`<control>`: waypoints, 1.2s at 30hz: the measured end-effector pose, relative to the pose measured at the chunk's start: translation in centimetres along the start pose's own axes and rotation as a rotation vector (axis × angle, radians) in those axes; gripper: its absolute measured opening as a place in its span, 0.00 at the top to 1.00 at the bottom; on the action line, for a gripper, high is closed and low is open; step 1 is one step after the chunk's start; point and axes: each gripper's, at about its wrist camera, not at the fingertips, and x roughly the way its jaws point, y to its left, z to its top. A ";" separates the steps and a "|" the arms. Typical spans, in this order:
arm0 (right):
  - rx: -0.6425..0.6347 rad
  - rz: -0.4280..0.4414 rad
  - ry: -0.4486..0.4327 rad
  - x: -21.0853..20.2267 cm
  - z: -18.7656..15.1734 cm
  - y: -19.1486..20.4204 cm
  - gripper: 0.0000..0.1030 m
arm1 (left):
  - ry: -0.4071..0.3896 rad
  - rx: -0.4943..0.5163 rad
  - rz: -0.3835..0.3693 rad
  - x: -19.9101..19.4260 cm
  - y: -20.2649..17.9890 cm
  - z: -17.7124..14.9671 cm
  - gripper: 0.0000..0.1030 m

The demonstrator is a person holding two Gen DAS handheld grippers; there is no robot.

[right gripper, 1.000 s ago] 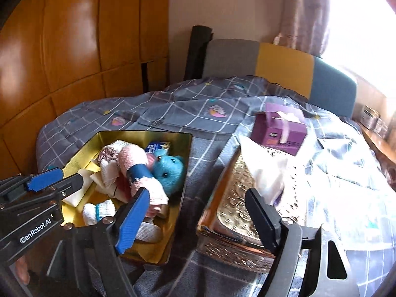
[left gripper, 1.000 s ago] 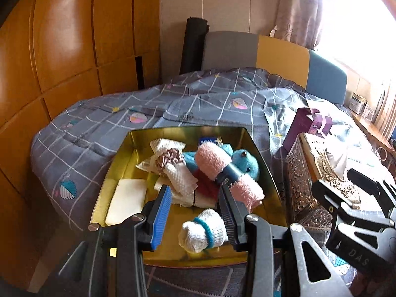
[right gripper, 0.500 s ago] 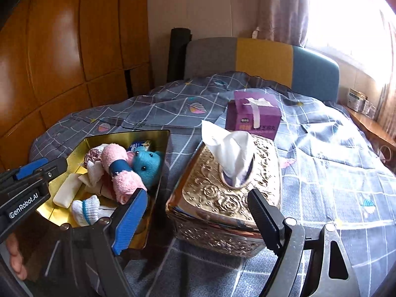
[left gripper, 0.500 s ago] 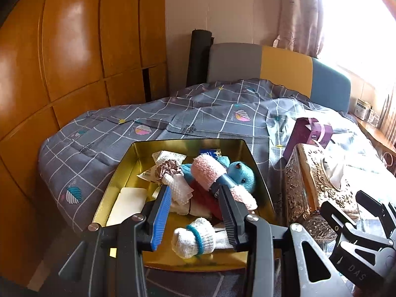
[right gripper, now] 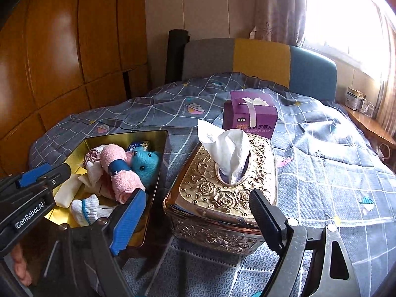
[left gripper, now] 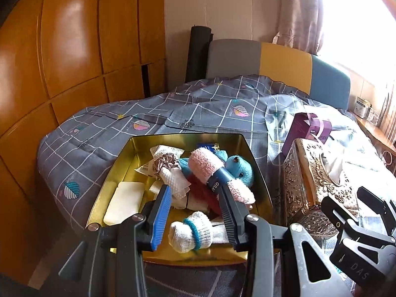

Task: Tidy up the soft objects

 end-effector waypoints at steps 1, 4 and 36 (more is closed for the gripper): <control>-0.002 0.000 0.001 0.0 0.0 0.0 0.17 | -0.001 -0.001 -0.001 0.0 0.0 0.0 0.61; -0.002 0.001 0.002 0.1 0.0 0.1 0.17 | 0.002 -0.002 -0.002 0.0 0.1 0.0 0.61; -0.014 0.000 0.008 0.2 -0.2 0.6 0.16 | -0.008 0.030 -0.011 -0.5 -0.4 0.0 0.61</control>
